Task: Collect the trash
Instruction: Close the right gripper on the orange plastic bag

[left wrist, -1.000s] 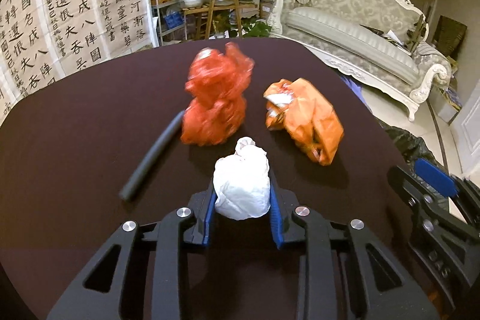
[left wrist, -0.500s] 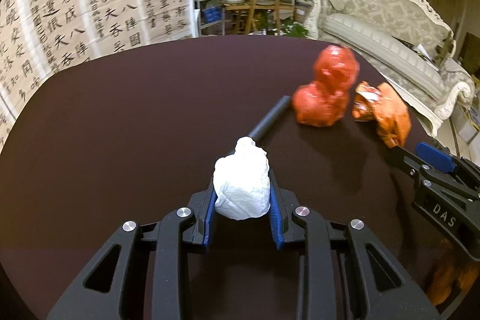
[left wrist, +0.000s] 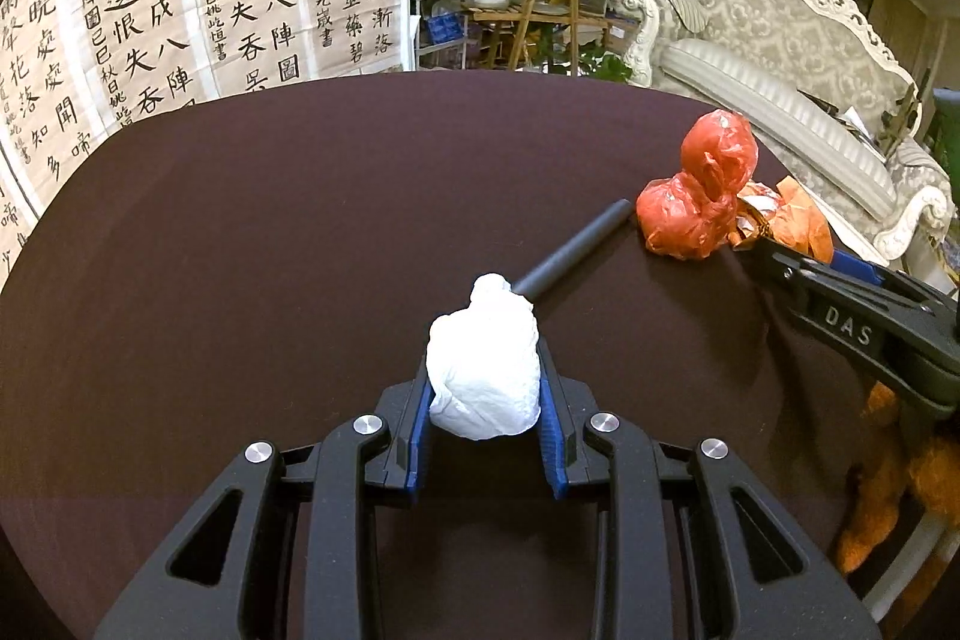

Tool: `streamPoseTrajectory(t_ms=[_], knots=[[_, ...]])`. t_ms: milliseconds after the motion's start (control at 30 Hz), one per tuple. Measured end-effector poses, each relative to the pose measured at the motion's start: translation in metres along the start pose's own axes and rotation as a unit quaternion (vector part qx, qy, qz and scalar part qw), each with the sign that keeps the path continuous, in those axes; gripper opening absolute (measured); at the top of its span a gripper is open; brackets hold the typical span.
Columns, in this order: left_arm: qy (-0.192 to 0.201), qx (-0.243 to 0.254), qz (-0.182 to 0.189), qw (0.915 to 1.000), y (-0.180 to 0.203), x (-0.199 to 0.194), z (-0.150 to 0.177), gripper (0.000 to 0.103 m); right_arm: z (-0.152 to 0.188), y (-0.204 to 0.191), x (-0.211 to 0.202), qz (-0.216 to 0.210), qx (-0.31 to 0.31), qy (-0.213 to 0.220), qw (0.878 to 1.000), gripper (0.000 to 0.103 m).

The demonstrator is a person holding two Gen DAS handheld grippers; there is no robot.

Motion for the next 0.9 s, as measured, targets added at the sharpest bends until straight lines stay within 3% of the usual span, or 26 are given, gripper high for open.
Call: streamPoseTrajectory(t_ms=[100,467,900], knots=[[0.0,0.0,0.0,1.0,0.0,0.0,0.0,0.03,-0.001,0.0,0.003,0.003,0.0,-0.003,1.0,0.049],[0.007,0.01,-0.006,0.9999,0.004,-0.004,-0.002,0.03,0.013,0.002,-0.01,0.0,0.001,0.002,1.0,0.047],[0.013,0.023,0.016,0.9995,0.022,-0.01,0.0,0.03,0.044,0.025,-0.044,0.015,0.014,0.008,1.0,0.047]])
Point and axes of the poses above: each gripper's, at about its wrist camera, not at the fingertips, and x roughly the way its jaws point, y to its right, z to its underside, the point moved 2 cm from there along x, roughly the way its jaws point, and after that the axes turned 10 degrees about x, right-handed, at the moved point
